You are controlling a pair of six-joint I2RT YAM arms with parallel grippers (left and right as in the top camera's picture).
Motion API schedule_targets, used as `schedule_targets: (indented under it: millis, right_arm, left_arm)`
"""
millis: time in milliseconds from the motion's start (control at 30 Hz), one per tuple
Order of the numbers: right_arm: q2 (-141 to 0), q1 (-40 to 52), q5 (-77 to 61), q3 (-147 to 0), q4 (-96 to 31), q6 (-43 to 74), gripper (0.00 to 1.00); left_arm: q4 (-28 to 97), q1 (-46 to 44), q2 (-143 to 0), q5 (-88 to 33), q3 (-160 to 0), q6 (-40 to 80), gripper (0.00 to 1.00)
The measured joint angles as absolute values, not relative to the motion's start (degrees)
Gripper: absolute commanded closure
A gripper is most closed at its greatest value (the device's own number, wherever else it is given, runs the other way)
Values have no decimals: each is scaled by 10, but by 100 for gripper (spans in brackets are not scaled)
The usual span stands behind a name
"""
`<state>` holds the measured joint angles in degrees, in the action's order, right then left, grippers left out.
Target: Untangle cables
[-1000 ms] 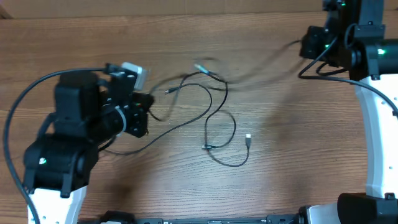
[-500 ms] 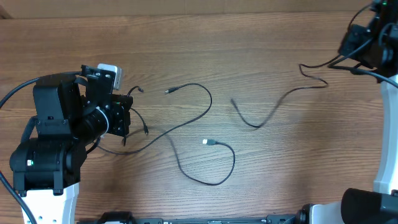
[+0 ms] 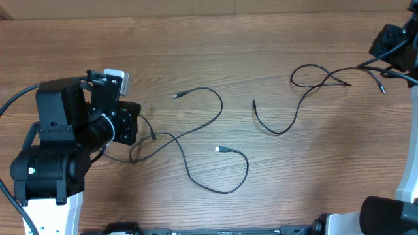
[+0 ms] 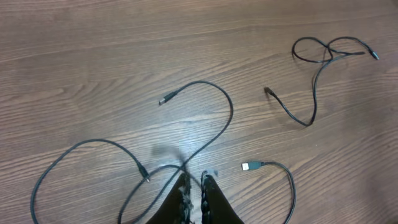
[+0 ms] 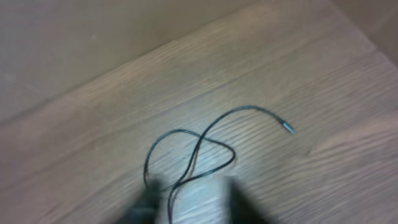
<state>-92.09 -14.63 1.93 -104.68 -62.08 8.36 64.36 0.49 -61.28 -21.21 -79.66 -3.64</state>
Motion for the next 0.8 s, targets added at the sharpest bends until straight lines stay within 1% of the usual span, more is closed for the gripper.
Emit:
schedule_targets:
  millis: [33,67,100,133,167,233,267,333,500,533,633,800]
  right_arm:
    - [-921,-147,17,-1047,-625,83,43]
    - [-922,-147,13,-1047,-627,88,42]
    - [-923,-147,10,-1047,-630,95,39]
    - [-925,-147,7,-1046,-632,104,37]
    - [-927,-147,4,-1043,-634,114,34]
    - [-932,-147,2,-1030,-640,146,27]
    - [-935,-147,2,-1016,-641,168,20]
    - [-942,-147,-2,-986,-640,203,17]
    - [-973,-147,-32,-893,-599,299,17]
    - [-976,-146,-37,-879,-588,313,17]
    - [-983,-142,-52,-822,-536,371,26]
    - [-984,-110,-71,-735,-434,477,26]
  left_arm:
    - [643,5,-613,-213,-797,-36,86]
    - [644,5,-613,-214,-797,-37,77]
    - [644,5,-613,-216,-797,-37,64]
    - [645,5,-613,-219,-797,-39,55]
    - [647,5,-613,-222,-797,-41,50]
    - [648,5,-613,-229,-797,-45,49]
    - [648,5,-613,-234,-797,-46,48]
    - [648,5,-613,-240,-797,-46,48]
    - [648,5,-613,-248,-797,-46,48]
    - [648,5,-613,-249,-797,-46,48]
    - [647,5,-613,-255,-797,-46,48]
    - [647,5,-613,-274,-797,-46,47]
